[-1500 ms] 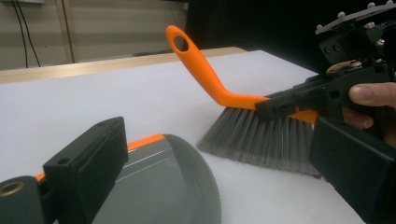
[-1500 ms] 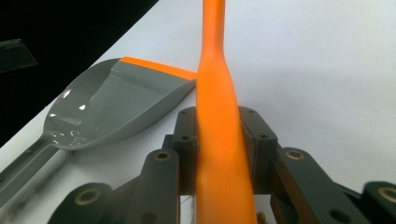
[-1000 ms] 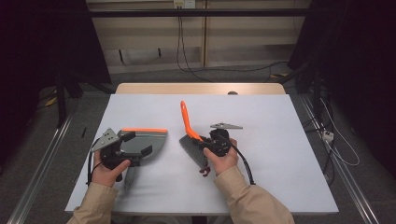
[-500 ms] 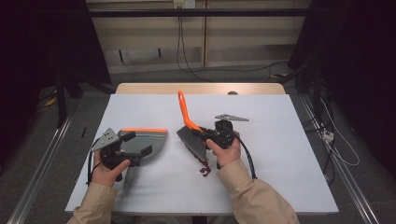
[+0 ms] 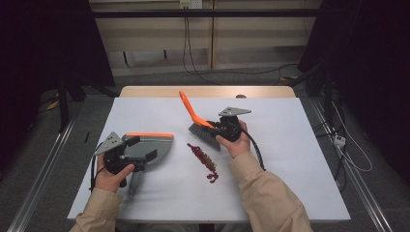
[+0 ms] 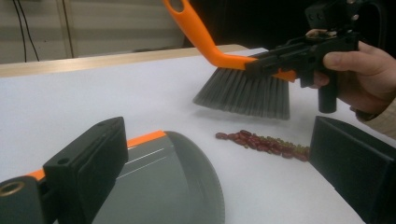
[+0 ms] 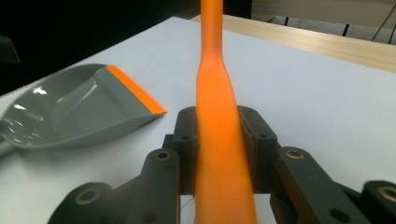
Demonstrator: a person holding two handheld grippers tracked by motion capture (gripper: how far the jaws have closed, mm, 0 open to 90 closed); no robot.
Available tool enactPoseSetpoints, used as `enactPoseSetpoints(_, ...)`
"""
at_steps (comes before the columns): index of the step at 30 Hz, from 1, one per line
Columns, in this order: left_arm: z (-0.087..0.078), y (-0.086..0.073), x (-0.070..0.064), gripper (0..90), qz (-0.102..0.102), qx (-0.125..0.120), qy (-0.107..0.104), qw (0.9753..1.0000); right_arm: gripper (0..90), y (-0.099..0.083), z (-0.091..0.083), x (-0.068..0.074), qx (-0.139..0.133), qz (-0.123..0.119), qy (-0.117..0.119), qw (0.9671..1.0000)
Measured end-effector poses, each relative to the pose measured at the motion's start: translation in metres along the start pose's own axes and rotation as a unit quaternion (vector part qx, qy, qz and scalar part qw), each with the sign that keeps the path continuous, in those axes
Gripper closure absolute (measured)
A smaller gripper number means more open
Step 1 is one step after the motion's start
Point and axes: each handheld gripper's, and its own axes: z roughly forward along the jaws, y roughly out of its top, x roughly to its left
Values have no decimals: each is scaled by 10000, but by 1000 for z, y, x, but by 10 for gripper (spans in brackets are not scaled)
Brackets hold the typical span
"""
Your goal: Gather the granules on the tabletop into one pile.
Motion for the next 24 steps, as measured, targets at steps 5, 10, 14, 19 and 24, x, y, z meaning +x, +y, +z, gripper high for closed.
enactPoseSetpoints(5, 1, -1, 1, 49, 4, 39, 10, 10000, 713, 1, 13, -3, 13, -402, 120, 9991)
enactPoseSetpoints(10, 0, -1, 1, 49, -42, 15, 35, 10000, 714, 1, 23, -2, 82, -1028, 296, 9942)
enactPoseSetpoints(14, -1, -1, 2, 49, -37, 23, 52, 10000, 714, -1, 23, 1, 44, -1295, 638, 9895)
enactPoseSetpoints(19, -1, -1, 2, 49, -9, 30, 56, 10000, 714, -2, 21, 7, 181, -1482, 980, 9839)
enactPoseSetpoints(24, -1, -1, 2, 49, -30, 27, 78, 10000, 713, -4, 17, 11, 253, -1641, 1223, 9785)
